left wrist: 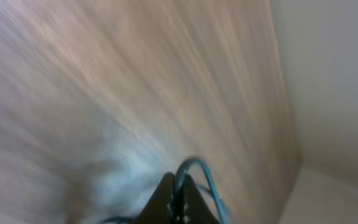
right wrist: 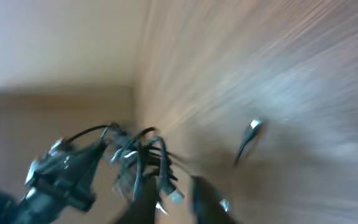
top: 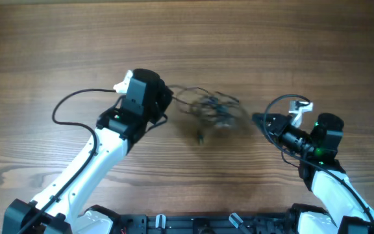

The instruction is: Untangle cables

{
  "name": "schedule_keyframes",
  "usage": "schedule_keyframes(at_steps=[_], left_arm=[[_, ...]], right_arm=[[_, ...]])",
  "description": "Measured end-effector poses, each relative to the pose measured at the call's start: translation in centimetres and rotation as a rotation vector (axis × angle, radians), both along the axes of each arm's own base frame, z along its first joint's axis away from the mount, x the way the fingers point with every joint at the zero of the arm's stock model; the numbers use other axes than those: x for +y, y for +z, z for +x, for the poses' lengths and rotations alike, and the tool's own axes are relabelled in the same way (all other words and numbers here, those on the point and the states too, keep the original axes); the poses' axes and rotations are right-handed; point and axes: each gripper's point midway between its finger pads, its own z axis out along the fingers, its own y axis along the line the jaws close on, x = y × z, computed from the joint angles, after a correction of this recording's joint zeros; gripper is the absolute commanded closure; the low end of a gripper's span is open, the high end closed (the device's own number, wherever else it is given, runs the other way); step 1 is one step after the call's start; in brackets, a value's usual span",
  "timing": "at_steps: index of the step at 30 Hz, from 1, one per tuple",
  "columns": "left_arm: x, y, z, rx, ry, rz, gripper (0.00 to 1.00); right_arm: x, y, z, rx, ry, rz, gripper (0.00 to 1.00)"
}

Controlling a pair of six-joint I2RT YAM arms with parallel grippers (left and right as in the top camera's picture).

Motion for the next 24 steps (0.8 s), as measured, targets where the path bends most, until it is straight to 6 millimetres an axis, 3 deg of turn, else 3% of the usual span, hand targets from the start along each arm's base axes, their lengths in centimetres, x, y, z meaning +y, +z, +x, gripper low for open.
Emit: schedule_keyframes(at_steps=[2, 4, 6, 12, 14, 17, 19, 21, 24], left_arm=[[1.2, 0.0, 0.5, -0.017, 0.017, 0.034, 0.96], [0.8, 0.0, 0.4, -0.034, -0.029, 0.077, 0.96], [-0.4, 0.1, -0.1, -0.057, -0.109, 0.122, 0.96], [-5.1, 0.2, -2.6, -0.123, -0.359, 0.221, 0.96], [-6.9, 0.7, -3.0, -0.163, -0.414, 0.207, 0.96], [-11.4, 4.1, -3.0, -0.333, -0.506, 0.095, 0.96], [-13.9, 7.5, -3.0, -0.474, -0.546, 0.012, 0.96], [-14.4, 8.6, -2.9, -0.509, -0.541, -0.016, 0.96], [-13.5, 6.6, -3.1, -0.4, -0.49, -0.009, 0.94]], right_arm=[[-0.9, -0.2, 0.5, -0.003, -0.043, -0.021, 0.68], [-1.1, -0.3, 0.6, -0.001, -0.057, -0.029, 0.61], [-1.2, -0.3, 0.7, -0.001, -0.064, -0.035, 0.5], [0.0, 0.1, 0.7, -0.035, -0.024, -0.049, 0.31], [0.2, 0.3, 0.8, -0.052, -0.018, -0.052, 0.28], [0.1, 0.4, 0.9, -0.057, -0.025, -0.056, 0.25], [0.0, 0.4, 1.0, -0.057, -0.03, -0.058, 0.2], [0.0, 0.4, 1.0, -0.057, -0.031, -0.06, 0.18], [0.0, 0.3, 1.0, -0.057, -0.033, -0.061, 0.15]])
